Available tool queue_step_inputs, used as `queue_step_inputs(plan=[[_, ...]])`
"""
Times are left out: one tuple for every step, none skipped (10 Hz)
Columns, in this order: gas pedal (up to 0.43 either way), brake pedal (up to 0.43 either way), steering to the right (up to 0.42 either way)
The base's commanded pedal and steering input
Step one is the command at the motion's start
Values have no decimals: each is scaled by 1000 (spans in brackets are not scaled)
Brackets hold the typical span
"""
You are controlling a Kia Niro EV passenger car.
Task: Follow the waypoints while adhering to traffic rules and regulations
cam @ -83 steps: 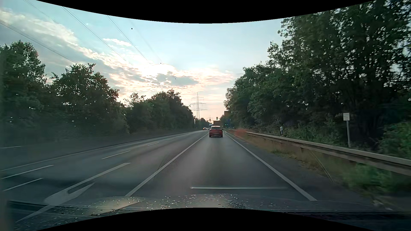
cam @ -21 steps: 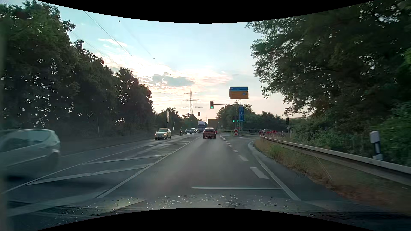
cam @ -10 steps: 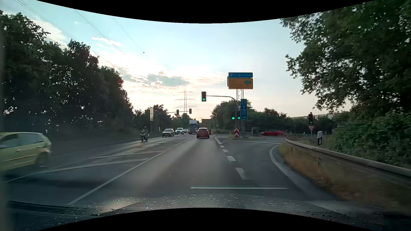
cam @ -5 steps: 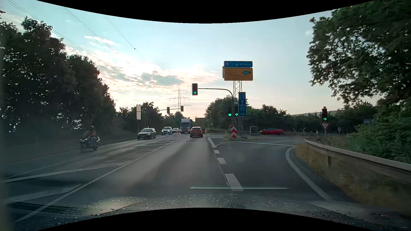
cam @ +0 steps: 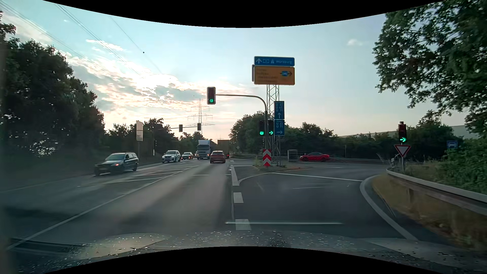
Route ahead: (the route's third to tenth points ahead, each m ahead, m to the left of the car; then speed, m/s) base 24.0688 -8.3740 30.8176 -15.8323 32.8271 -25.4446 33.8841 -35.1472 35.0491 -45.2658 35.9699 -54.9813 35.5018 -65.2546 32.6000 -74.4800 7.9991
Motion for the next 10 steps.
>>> queue_step_inputs(plan=[[0, 91, 101], [0, 91, 112], [0, 85, 122], [0, 73, 130], [0, 67, 140], [0, 55, 146], [0, 37, 151], [0, 24, 155], [0, 18, 161], [0, 6, 164]])
